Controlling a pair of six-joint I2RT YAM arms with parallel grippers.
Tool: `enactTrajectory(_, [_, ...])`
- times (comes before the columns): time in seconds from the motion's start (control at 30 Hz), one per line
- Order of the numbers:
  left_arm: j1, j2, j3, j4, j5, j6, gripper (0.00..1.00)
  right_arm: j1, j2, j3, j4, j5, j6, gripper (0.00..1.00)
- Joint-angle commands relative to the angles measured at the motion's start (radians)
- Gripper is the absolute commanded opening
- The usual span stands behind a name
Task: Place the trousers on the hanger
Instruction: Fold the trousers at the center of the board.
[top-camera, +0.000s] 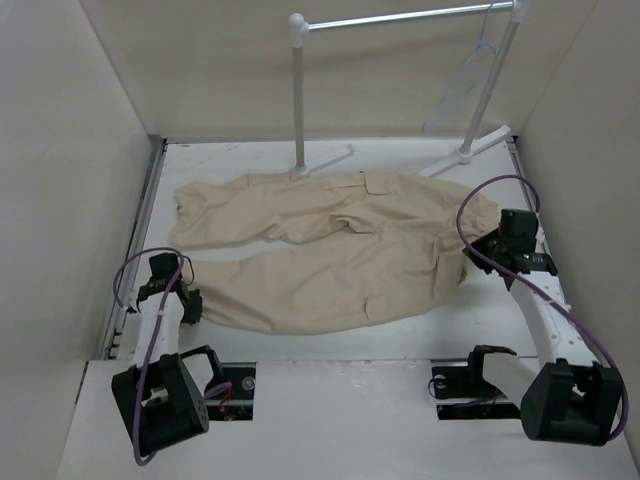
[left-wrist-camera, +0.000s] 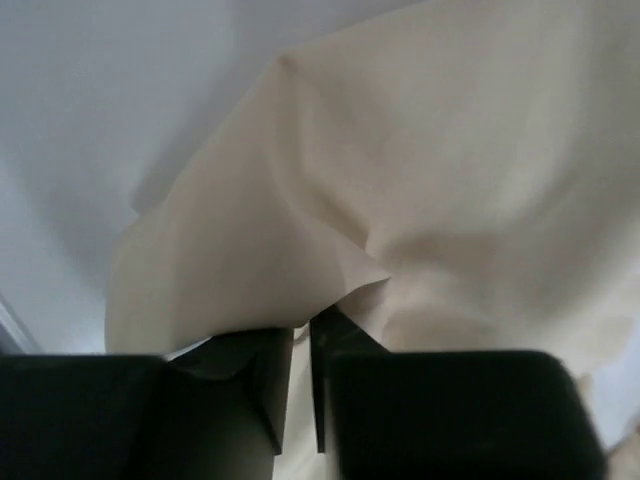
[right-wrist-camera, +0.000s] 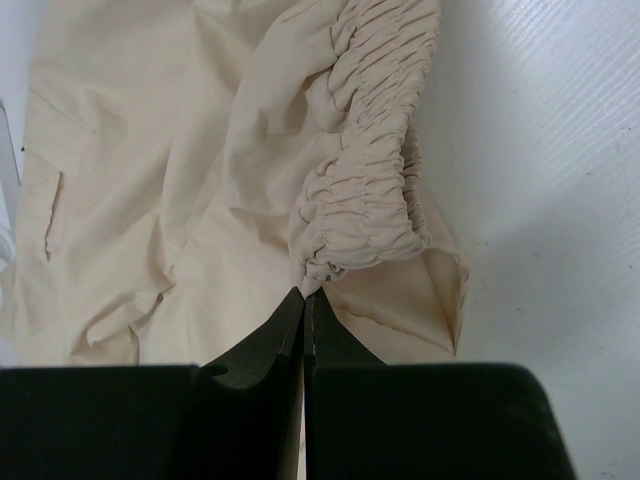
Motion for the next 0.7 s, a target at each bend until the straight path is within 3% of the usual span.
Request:
enactTrajectory(0.0, [0.015,-0.009,-0.017,0.164,0.025,0.013,0.03,0.001,-0.035,-0.005,-0.001,-0.013,-0.005,0.06])
enactTrajectory(0.13, [0.007,-0.117,0.118,0.045,-0.013,0.063,0.0,0.0,-0.063,0.007,-0.033,-0.015,-0.017,0.06])
enactTrajectory(0.3, [-0.071,-0.102,0.38,-0.02,-0.127,0.129,0.0,-0.006,-0.083,0.043,-0.068,-0.01,-0.04,0.06])
enactTrajectory(0.5, [-0.108,0.127,0.572,0.083,-0.136,0.148,0.0,-0.056,0.001,0.155,-0.068,0.019,-0.048,0.05])
enactTrajectory(0.67, [-0.119,0.404,0.811,0.192,-0.126,0.149,0.0,-0.049,0.167,0.393,-0.059,0.073,-0.043,0.05])
